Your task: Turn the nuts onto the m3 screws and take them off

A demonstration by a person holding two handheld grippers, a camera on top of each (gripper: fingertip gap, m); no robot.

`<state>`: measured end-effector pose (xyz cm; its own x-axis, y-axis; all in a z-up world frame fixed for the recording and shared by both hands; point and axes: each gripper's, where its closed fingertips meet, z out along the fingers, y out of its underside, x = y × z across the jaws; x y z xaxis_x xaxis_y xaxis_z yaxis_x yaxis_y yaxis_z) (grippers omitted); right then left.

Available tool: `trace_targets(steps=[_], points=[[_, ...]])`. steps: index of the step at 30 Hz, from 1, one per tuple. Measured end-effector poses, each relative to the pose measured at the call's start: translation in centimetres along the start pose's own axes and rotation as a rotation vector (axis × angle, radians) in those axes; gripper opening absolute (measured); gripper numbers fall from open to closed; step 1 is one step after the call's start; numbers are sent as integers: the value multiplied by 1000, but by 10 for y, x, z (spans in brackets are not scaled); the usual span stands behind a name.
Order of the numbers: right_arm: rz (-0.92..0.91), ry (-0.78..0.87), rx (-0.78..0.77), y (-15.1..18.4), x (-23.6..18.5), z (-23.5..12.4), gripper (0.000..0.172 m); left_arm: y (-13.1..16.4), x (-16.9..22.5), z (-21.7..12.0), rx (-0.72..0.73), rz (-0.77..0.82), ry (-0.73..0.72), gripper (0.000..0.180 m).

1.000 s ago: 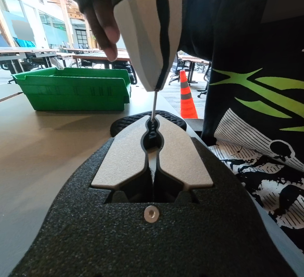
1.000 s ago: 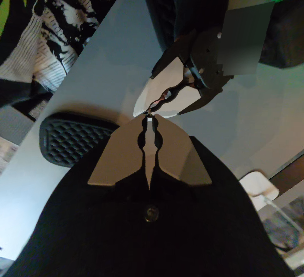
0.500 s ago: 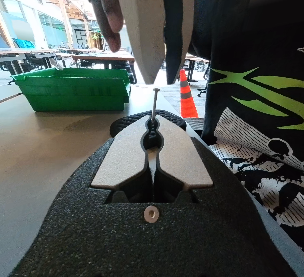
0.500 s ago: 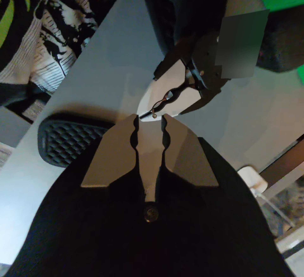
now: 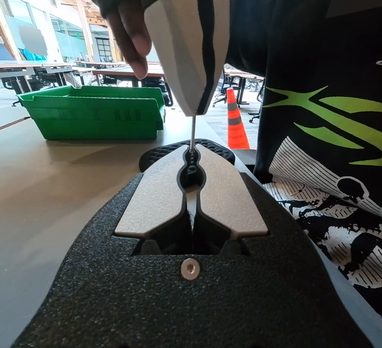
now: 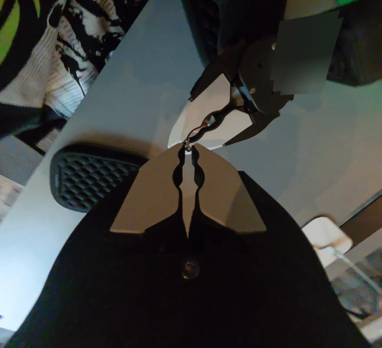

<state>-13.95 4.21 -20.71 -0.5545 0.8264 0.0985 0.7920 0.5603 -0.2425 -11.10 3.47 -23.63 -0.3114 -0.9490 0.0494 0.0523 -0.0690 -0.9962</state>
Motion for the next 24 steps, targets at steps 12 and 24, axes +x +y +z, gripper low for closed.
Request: trace_targets(steps=[12,24], points=[[533,153,-34,2,1,0,37,2,0,1,-15,21,-7,0],[-167,-50,-38,-5,-3,-3,11,1,1,1,-13,19,-2,0]])
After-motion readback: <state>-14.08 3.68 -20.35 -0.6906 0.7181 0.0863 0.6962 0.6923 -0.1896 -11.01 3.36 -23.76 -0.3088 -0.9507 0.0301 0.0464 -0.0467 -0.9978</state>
